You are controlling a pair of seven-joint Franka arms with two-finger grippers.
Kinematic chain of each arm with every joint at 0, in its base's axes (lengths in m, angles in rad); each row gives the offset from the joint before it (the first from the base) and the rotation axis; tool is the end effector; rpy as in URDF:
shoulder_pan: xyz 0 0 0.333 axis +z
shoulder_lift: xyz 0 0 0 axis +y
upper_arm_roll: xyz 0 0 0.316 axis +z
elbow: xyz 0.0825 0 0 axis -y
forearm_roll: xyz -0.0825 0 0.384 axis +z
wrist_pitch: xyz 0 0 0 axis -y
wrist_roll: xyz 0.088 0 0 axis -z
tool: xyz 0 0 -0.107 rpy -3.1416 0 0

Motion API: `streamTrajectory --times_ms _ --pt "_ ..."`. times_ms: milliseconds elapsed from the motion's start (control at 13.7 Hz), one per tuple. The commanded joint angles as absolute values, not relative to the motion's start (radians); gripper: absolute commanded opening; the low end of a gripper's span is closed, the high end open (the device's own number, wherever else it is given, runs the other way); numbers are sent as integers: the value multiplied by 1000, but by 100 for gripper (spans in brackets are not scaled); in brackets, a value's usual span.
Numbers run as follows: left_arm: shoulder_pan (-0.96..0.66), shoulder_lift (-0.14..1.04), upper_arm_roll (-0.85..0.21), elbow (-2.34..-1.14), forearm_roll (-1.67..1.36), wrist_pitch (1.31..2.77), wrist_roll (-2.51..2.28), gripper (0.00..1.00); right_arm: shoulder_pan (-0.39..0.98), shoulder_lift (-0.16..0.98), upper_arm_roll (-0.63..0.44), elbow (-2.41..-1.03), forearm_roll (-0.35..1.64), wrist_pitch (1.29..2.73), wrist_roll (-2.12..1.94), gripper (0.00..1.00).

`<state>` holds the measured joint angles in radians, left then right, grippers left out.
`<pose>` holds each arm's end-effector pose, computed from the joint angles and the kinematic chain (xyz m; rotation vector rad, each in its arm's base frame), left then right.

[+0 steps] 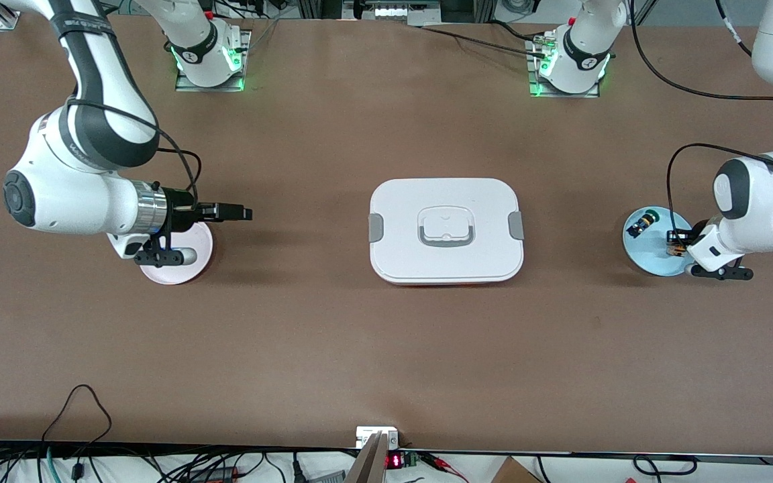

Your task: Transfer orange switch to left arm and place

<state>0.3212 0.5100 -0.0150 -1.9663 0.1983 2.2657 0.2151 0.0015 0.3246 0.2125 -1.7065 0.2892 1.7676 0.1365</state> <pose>0.5632 0.1835 0.1946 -3.0470 0.0777 0.3613 0.6010 0.1454 0.3923 -2.8145 0.0264 0.4463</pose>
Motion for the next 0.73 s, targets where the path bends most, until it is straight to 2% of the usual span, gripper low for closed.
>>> streamTrajectory --times_ms 0,73,219,292,365,583,656 --pt "330 503 -21 -2005 230 2324 198 13 -8 269 221 -1663 94 1666 158 100" --pt "330 508 -21 -2009 230 2335 195 30 -8 256 209 -1645 53 1661 152 100" --pt "331 506 -21 -2006 229 2335 212 86 -6 245 178 -1591 -76 1663 149 100" --pt "334 500 -21 -2000 229 2333 221 100 -8 245 176 -1560 -168 1664 158 100" --pt "334 491 -21 -1993 227 2327 228 100 -15 245 161 -1546 -220 1667 166 100" --pt "319 431 -25 -1925 221 2274 226 100 -41 244 92 -1493 -80 1661 158 100" --pt "301 404 -32 -1895 210 2200 218 100 -43 244 66 -1488 -59 1657 150 100"
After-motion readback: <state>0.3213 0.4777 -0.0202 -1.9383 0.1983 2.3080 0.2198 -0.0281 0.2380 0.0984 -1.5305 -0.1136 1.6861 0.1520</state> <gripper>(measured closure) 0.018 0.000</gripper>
